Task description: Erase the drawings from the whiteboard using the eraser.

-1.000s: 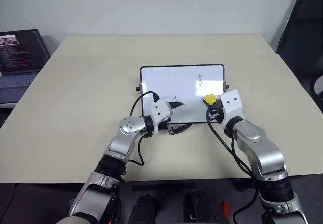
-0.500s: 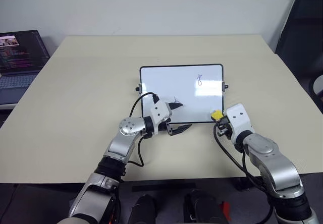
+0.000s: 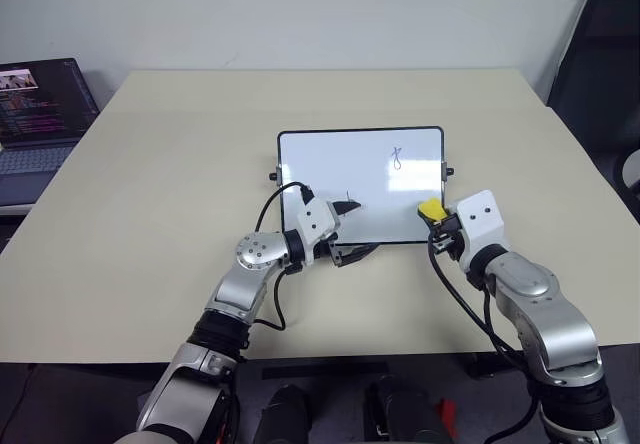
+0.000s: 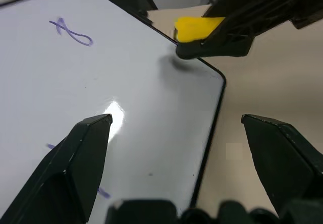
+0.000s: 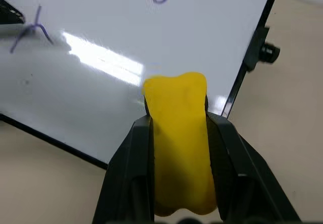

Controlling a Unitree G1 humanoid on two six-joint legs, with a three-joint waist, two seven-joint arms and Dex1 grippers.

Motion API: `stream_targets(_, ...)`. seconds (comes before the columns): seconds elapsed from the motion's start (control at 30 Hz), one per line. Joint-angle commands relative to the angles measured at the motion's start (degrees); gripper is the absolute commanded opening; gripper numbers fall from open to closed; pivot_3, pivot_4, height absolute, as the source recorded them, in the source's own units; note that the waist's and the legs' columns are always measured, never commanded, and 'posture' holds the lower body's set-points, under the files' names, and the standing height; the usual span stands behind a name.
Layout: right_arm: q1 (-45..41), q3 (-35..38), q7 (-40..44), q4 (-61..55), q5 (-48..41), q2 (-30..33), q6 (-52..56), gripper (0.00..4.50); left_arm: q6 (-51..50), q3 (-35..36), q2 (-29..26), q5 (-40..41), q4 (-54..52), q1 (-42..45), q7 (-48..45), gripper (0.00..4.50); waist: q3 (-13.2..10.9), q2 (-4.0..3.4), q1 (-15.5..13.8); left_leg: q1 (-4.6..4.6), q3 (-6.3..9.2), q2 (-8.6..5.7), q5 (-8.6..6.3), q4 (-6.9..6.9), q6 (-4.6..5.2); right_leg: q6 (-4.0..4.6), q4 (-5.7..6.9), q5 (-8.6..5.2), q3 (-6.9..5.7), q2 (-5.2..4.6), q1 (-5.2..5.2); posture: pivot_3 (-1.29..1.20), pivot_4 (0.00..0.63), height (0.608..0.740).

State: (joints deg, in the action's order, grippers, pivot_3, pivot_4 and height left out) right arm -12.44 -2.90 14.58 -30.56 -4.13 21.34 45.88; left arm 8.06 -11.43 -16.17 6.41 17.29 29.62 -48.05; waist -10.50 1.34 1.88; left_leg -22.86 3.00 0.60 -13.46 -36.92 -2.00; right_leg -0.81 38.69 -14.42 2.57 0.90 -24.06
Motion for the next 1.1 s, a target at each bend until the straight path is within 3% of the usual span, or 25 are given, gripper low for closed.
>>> stream_targets(0.03,-2.76,1.19,-0.56,-0.81,-0.14,-1.2,-4.03,1.07,4.31,2.49,0.54,-1.25,0.63,3.29,4.07,4.5,0.0,0.0,0.0,0.0,0.01,0.0,0.0,-0.01,0.0,0.0,0.02,0.0,-0.01,0.0,0.0,0.0,0.15,0.74)
stream_targets(0.17,-8.8,-0.93,-2.11,6.05,1.31,-4.18,-7.24,1.07,6.7,3.03,0.39,-4.11,5.72,6.89,8.15,4.5,0.0,0.0,0.08,0.06,-0.02,-0.02,0.0,-0.04,0.0,-0.02,0.06,0.02,0.02,0.0,0.02,0.0,0.15,0.74)
stream_targets(0.5,-25.17,-5.31,-3.69,27.46,5.05,-11.08,-17.19,1.07,9.63,2.49,1.49,-4.27,11.93,10.07,6.86,4.5,0.0,0.0,-0.04,-0.04,-0.01,-0.02,0.0,0.02,0.0,0.01,0.04,0.02,-0.02,-0.03,-0.05,0.0,0.15,0.74)
stream_targets(0.7,-27.39,-6.35,-2.81,33.55,7.26,-10.21,-20.31,1.07,10.1,2.87,1.28,-4.08,12.25,10.32,6.64,4.5,0.0,0.0,-0.12,-0.04,-0.01,-0.02,0.0,0.02,0.0,0.01,0.04,0.02,-0.02,-0.05,-0.04,0.0,0.15,0.74)
stream_targets(1.1,-25.41,-5.72,-3.1,32.22,10.08,-7.8,-17.91,1.07,9.71,2.67,1.72,-3.81,11.93,9.63,5.82,4.5,0.0,0.0,-0.09,0.0,0.01,-0.02,0.0,-0.03,0.0,0.01,0.16,0.02,-0.02,-0.05,-0.04,0.0,0.15,0.74)
